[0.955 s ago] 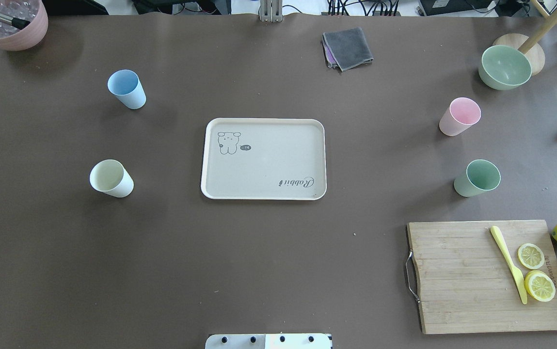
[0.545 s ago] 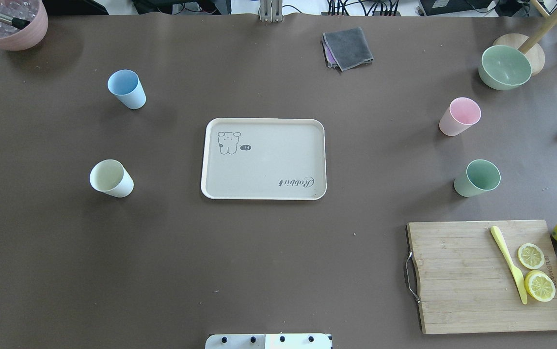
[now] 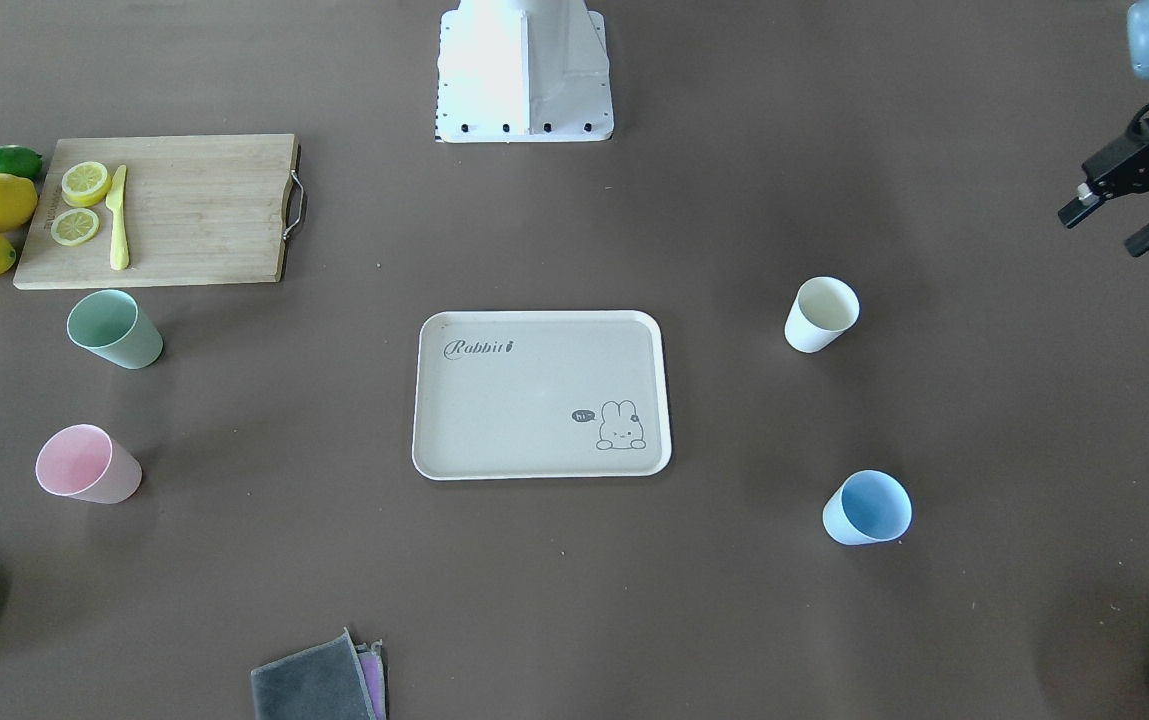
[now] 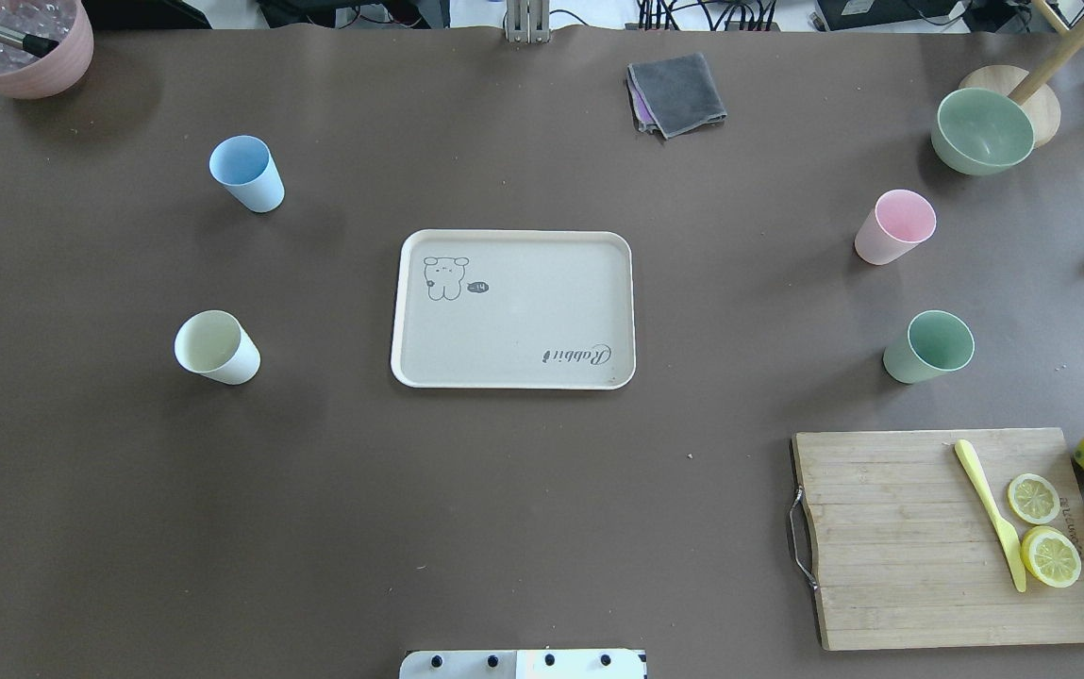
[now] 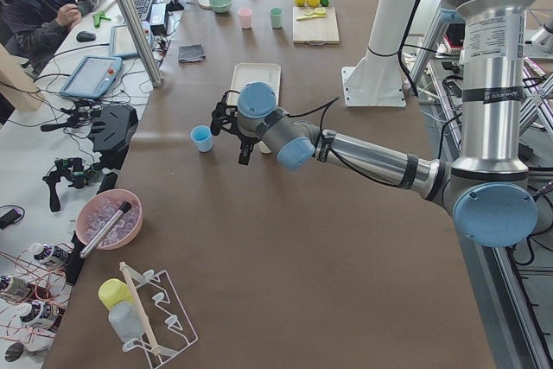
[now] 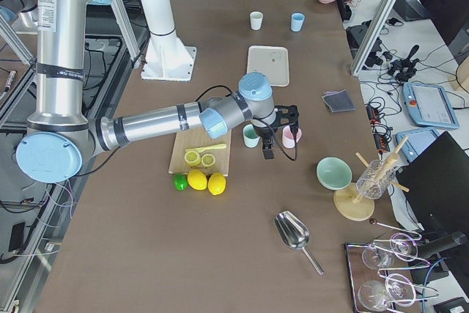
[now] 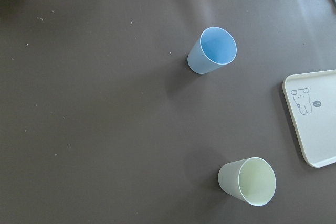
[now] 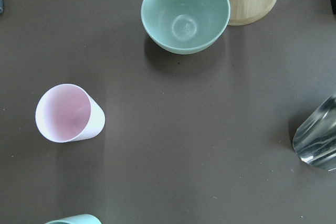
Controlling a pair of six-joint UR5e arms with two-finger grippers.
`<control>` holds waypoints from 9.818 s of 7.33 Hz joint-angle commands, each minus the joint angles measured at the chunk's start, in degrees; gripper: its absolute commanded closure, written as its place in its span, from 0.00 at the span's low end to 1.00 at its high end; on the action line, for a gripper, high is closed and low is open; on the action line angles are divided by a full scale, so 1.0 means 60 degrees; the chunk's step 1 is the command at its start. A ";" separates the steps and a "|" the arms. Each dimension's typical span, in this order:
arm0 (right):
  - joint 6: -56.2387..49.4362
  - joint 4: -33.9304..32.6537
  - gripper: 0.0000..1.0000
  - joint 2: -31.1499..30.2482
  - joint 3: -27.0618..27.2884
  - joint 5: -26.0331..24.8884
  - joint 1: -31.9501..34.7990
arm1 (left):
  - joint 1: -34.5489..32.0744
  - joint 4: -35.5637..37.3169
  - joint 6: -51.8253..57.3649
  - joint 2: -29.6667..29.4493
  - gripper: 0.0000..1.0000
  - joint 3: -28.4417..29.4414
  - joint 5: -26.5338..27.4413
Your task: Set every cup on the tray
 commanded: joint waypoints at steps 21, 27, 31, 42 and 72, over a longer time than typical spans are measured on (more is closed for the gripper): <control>0.0419 0.0046 0.00 -0.0032 -0.0119 -0.0484 -0.0614 | 0.5890 0.3115 -0.4025 -0.6153 1.00 0.2165 0.5549; 0.0434 0.0032 0.00 0.0186 -0.0207 -0.0499 -0.0790 | 0.5939 0.3173 -0.3911 -0.6186 0.02 0.2011 0.5817; 0.0463 -0.0100 0.00 0.2832 -0.2646 -0.0484 -0.0936 | 0.3029 0.6045 0.0323 -0.4088 0.02 -0.1020 0.3946; 0.1353 0.0032 1.00 0.3891 -0.3914 -0.1481 -0.2695 | 0.1834 0.4787 0.2477 -0.2421 0.02 -0.0674 0.3516; 0.2119 -0.3879 0.00 0.2253 0.1770 -0.1070 -0.2475 | 0.2347 0.0391 0.0572 -0.6346 1.00 0.7339 0.3267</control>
